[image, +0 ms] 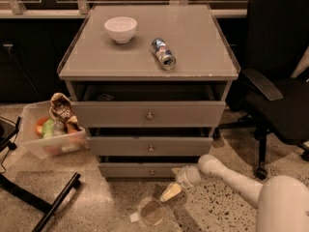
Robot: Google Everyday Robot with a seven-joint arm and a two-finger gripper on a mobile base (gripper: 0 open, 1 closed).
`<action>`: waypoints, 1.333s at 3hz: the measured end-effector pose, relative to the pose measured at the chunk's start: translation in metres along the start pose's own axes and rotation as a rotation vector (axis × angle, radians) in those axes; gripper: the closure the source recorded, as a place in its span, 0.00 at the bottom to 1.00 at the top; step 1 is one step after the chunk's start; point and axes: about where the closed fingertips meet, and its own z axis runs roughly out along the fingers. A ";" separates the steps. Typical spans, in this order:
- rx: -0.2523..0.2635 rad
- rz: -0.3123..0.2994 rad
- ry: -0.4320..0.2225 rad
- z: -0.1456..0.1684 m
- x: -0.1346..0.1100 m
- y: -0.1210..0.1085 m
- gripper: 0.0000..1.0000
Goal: Open bottom drawer
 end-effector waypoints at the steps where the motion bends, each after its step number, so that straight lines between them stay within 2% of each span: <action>1: 0.016 -0.071 -0.011 -0.004 0.000 -0.014 0.00; 2: 0.014 -0.072 -0.010 -0.003 0.000 -0.013 0.00; 4: 0.038 -0.159 -0.073 0.021 -0.013 -0.032 0.00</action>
Offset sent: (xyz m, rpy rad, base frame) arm 0.0113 -0.0079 -0.0019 -0.0018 -0.0596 0.0355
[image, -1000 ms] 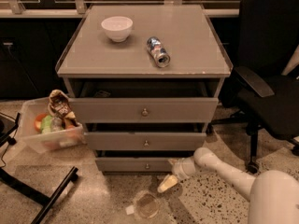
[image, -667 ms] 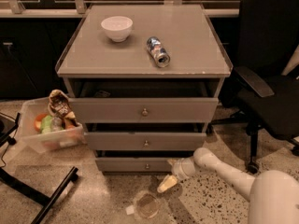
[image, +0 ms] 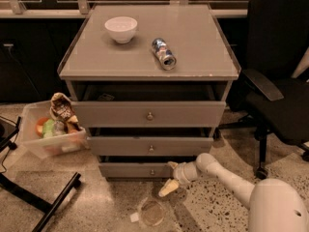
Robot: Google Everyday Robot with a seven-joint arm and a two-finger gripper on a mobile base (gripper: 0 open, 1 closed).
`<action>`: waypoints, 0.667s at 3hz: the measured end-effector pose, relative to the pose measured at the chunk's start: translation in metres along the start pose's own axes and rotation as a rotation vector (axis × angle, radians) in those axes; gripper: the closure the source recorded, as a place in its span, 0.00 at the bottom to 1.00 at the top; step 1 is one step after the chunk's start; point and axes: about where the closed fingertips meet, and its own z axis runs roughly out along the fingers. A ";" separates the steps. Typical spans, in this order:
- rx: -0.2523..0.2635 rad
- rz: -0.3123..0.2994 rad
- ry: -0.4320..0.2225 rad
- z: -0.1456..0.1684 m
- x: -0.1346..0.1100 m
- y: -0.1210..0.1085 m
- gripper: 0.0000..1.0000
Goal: Open bottom drawer
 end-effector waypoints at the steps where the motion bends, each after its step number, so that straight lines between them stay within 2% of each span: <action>1: 0.040 -0.037 -0.036 0.010 -0.005 -0.019 0.00; 2: 0.095 -0.056 -0.061 0.021 -0.003 -0.038 0.00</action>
Offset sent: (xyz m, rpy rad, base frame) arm 0.0655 -0.0028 -0.0288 0.0103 -0.1901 -0.0903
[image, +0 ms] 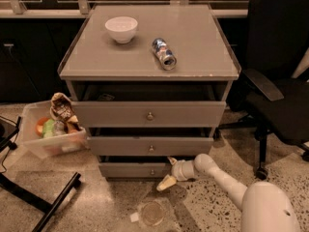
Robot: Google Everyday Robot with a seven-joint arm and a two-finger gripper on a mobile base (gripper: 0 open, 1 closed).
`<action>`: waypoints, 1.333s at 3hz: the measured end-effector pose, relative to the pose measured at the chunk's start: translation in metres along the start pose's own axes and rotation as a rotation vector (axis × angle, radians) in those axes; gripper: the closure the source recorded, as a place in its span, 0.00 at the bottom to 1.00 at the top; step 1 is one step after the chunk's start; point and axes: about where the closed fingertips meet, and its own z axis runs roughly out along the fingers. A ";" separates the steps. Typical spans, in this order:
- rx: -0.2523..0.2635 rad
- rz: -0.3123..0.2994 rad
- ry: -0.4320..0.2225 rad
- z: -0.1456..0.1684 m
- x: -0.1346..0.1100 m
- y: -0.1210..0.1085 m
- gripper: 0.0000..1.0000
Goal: Open bottom drawer
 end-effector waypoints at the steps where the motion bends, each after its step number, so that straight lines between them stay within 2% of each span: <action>1: 0.049 -0.009 -0.015 0.010 0.006 -0.017 0.00; 2: 0.080 -0.015 -0.002 0.019 0.011 -0.032 0.00; 3: 0.100 -0.004 0.050 0.025 0.023 -0.042 0.19; 4: 0.122 0.027 0.093 0.017 0.039 -0.045 0.42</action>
Offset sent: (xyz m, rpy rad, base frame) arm 0.0509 -0.0125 -0.0324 -0.0548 -0.0827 -0.0842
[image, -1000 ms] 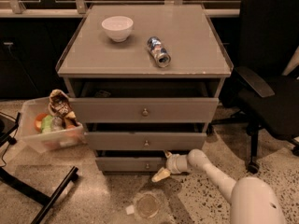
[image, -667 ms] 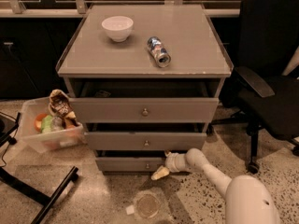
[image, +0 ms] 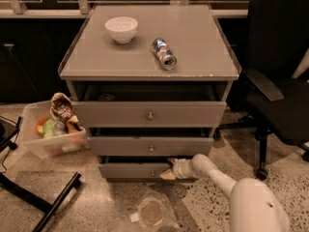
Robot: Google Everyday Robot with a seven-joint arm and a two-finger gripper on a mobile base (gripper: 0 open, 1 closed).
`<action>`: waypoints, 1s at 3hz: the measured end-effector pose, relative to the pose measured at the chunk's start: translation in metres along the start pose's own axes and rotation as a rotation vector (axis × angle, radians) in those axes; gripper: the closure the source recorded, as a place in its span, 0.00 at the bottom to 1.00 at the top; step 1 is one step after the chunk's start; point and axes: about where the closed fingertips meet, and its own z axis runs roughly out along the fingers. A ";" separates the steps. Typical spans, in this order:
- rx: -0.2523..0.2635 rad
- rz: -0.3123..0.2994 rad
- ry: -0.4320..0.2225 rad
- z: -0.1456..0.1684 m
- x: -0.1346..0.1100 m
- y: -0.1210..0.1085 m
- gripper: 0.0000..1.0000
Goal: Open bottom drawer
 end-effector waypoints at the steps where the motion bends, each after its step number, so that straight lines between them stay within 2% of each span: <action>1: 0.014 0.012 0.008 -0.006 0.004 0.000 0.65; 2: 0.015 0.013 0.008 -0.009 0.002 -0.001 0.89; 3: 0.025 0.016 0.009 -0.024 0.008 0.008 0.86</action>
Offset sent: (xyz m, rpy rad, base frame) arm -0.0538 -0.0555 0.0192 -0.0160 -0.0021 -0.1050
